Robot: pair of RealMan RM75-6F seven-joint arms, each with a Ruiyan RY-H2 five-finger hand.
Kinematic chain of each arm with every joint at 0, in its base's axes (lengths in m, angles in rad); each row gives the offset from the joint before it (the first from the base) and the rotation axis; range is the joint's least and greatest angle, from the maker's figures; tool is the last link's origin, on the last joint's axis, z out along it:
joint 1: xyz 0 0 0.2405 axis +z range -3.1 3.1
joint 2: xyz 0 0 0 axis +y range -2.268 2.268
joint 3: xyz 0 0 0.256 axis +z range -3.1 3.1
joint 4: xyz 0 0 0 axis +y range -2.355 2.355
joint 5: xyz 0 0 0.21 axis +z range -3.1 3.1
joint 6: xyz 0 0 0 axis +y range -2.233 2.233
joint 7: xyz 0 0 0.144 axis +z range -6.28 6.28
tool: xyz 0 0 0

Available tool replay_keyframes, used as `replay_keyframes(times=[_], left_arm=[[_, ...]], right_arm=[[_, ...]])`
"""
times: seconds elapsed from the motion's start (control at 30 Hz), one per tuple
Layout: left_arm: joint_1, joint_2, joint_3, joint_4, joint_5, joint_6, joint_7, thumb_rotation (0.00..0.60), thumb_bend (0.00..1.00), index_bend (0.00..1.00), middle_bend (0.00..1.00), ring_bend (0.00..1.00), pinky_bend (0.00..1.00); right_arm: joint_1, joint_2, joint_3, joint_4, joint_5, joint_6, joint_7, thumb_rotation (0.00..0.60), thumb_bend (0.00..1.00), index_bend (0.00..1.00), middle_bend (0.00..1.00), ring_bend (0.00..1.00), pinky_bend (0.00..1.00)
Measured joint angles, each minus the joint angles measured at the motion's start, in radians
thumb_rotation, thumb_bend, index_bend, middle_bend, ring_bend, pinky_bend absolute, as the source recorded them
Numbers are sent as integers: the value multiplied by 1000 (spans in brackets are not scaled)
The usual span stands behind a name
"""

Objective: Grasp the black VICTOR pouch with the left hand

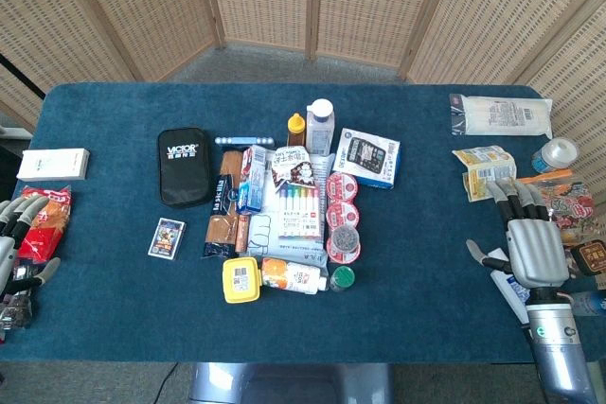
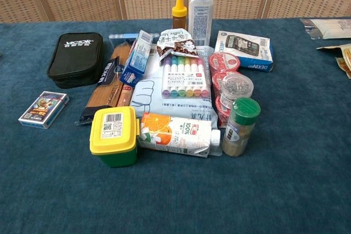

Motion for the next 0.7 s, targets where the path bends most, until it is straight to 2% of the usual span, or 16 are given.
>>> replay_keyframes(times=[0.47,0.7], left_arm=[[-51,8,-17,35,-9,-74,14,600,358,0,0,0,0],[-99,0,-24,89,-11,-136,103,600,357,0,0,0,0]], right_arm=[[-17,13,-4,1,-16,25,36,469,281,0,0,0,0],[-33,26,-6,0,-19,43,48,468,281,0,0,0,0]])
